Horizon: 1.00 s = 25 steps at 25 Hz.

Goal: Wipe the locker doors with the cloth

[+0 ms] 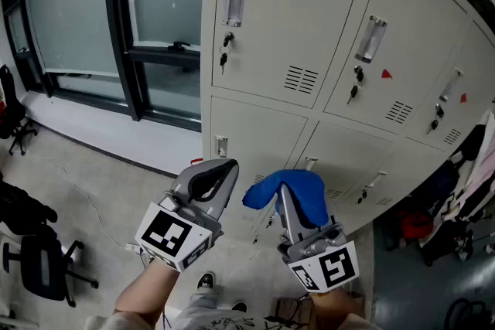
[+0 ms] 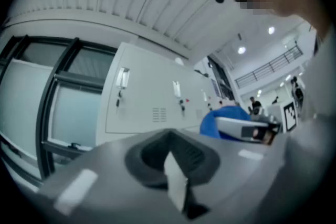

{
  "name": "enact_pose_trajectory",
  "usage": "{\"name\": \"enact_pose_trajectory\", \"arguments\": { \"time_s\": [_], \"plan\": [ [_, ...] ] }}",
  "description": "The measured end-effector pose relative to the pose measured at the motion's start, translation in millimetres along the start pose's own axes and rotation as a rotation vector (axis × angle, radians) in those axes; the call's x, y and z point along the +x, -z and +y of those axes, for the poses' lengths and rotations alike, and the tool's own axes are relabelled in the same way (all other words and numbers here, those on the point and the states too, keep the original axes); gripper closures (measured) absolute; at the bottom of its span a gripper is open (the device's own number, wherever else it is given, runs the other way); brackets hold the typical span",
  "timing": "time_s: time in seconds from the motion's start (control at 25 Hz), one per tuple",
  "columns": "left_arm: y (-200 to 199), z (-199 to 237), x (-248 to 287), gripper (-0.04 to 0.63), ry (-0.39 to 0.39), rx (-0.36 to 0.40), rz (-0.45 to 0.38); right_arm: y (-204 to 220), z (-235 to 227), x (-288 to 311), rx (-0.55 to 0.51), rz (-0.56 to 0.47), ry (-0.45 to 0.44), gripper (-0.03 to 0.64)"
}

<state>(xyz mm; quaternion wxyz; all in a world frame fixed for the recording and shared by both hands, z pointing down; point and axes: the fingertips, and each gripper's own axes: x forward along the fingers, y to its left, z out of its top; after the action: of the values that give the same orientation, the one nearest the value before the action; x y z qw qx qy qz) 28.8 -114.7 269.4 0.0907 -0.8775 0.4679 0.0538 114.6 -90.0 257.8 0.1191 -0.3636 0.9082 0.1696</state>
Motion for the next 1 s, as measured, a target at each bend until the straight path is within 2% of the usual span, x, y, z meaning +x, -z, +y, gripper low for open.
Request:
{"name": "enact_pose_trajectory", "arguments": {
  "time_s": [0.24, 0.56, 0.8, 1.0],
  "plan": [
    [-27, 53, 21, 0.594, 0.059, 0.024, 0.010, -40, -9, 89, -0.193, -0.057, 0.004, 0.585],
    [-122, 132, 58, 0.594, 0.172, 0.033, -0.052, -141, -47, 218, -0.529, -0.148, 0.105, 0.584],
    [-175, 173, 90, 0.594, 0.155, 0.026, -0.071, -215, -70, 300, -0.766, -0.177, 0.169, 0.584],
    [-205, 202, 106, 0.594, 0.107, 0.064, -0.059, -254, -93, 349, -0.846, -0.170, 0.239, 0.584]
  ]
}}
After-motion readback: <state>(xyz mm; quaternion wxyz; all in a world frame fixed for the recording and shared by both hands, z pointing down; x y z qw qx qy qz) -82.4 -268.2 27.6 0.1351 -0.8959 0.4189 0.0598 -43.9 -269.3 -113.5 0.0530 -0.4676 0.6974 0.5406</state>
